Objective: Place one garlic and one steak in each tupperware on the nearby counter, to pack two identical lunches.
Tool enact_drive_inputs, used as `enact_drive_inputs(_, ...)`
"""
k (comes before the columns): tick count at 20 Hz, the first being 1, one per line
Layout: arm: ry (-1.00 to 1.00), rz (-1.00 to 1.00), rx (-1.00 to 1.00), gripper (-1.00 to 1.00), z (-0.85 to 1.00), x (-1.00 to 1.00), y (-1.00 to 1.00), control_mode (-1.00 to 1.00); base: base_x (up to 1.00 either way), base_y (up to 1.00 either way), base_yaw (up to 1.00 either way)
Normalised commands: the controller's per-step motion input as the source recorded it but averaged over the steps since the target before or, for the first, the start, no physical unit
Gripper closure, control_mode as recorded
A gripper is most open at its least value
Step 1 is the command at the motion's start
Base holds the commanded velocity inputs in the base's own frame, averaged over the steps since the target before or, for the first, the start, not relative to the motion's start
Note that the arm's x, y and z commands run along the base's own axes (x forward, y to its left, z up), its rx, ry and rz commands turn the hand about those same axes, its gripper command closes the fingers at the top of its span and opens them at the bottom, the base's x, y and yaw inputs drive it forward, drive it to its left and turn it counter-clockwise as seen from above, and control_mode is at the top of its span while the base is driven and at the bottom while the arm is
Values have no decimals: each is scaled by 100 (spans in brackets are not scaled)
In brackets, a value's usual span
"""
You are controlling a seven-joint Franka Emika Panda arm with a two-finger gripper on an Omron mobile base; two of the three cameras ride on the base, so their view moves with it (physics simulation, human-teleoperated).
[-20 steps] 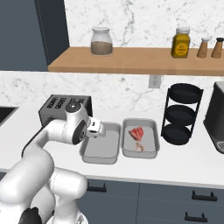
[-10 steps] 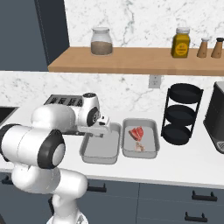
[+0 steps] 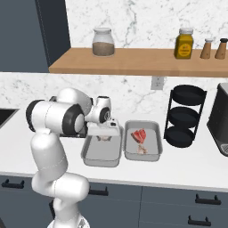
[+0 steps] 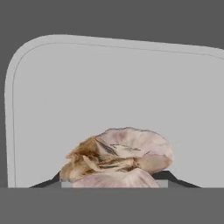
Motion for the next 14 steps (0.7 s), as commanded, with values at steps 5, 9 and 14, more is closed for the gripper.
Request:
enact_drive_inputs(5,0,9,0,100,-12,-1,0,-100,0,0,0)
enact_drive_inputs(9,-5,1,0,-100,16,-19,0,-100,0,0,0)
enact_drive_inputs(14,-4,0,0,-100,15,-26,0,-100,0,0,0)
